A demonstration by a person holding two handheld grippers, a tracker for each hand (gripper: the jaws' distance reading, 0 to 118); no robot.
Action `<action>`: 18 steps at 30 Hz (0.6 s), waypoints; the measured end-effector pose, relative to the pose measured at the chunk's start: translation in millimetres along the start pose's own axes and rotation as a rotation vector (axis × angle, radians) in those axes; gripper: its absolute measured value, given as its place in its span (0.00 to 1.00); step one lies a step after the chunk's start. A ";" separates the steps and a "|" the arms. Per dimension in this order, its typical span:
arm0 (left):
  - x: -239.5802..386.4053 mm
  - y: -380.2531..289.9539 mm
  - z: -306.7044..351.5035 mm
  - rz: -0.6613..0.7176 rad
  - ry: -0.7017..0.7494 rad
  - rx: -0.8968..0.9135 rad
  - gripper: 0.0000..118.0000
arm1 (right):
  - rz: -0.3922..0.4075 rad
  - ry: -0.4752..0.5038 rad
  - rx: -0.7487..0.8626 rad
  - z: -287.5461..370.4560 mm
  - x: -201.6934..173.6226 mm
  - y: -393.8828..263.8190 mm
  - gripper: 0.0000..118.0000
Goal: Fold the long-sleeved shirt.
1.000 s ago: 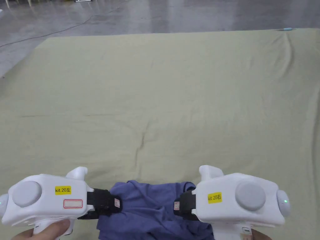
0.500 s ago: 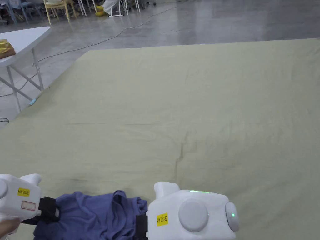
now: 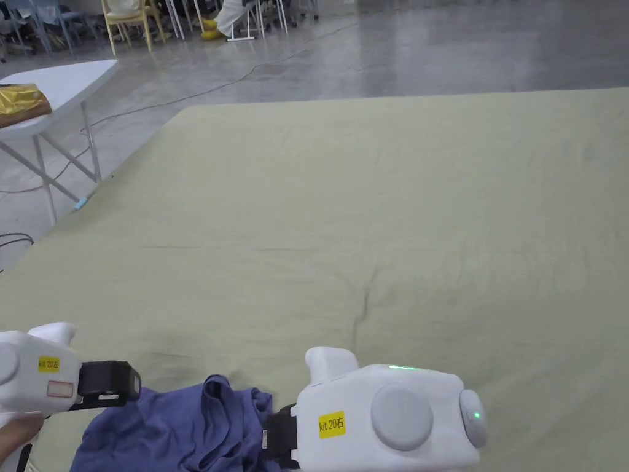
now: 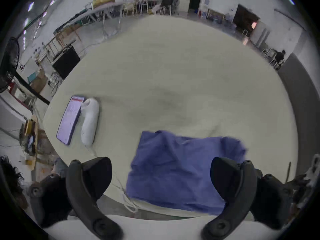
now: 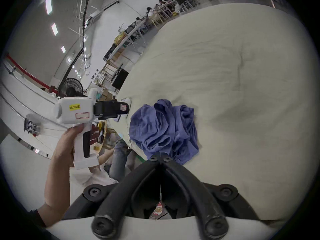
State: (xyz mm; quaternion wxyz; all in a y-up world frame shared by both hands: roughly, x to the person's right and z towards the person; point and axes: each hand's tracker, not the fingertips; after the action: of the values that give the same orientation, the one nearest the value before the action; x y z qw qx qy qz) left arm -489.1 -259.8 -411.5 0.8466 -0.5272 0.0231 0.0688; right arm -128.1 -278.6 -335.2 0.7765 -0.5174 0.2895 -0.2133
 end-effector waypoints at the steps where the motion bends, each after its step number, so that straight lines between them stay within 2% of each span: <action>1: 9.2 2.4 9.8 -0.003 -0.020 0.019 0.95 | -0.003 0.003 0.016 8.9 2.1 1.3 0.00; 4: 53.5 11.9 40.6 -0.065 -0.093 0.056 0.95 | 0.000 -0.002 0.091 50.4 8.9 7.0 0.00; 5: 73.5 14.5 57.0 -0.084 -0.111 0.066 0.86 | 0.017 -0.020 0.136 71.3 11.8 10.2 0.00; 6: 96.8 12.3 77.4 -0.124 -0.115 0.144 0.65 | 0.028 -0.038 0.184 94.2 14.9 12.5 0.00; 8: 148.3 10.6 117.3 -0.272 -0.107 0.272 0.00 | 0.027 -0.071 0.354 150.0 24.1 16.0 0.00; 10: 192.3 7.2 151.7 -0.344 -0.079 0.381 0.00 | 0.078 -0.161 0.491 208.6 27.8 20.4 0.00; 11: 213.5 8.4 169.1 -0.358 -0.121 0.437 0.00 | 0.100 -0.220 0.563 242.8 28.4 22.9 0.00; 13: 251.1 3.9 203.6 -0.386 -0.177 0.540 0.00 | 0.121 -0.274 0.687 299.5 27.5 22.8 0.00; 16: 300.5 -12.3 255.0 -0.430 -0.136 0.730 0.00 | 0.208 -0.381 0.860 370.2 16.0 11.5 0.00; 18: 331.3 -34.0 283.9 -0.457 -0.085 0.887 0.00 | 0.298 -0.490 0.929 397.9 9.1 -5.6 0.00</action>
State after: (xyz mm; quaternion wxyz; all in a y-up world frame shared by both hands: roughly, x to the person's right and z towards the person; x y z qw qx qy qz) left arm -166.0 10.3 -292.5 0.9829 -0.1049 -0.1006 -0.1132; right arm 145.2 -15.9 -213.9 0.9899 -0.1079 0.0456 -0.0795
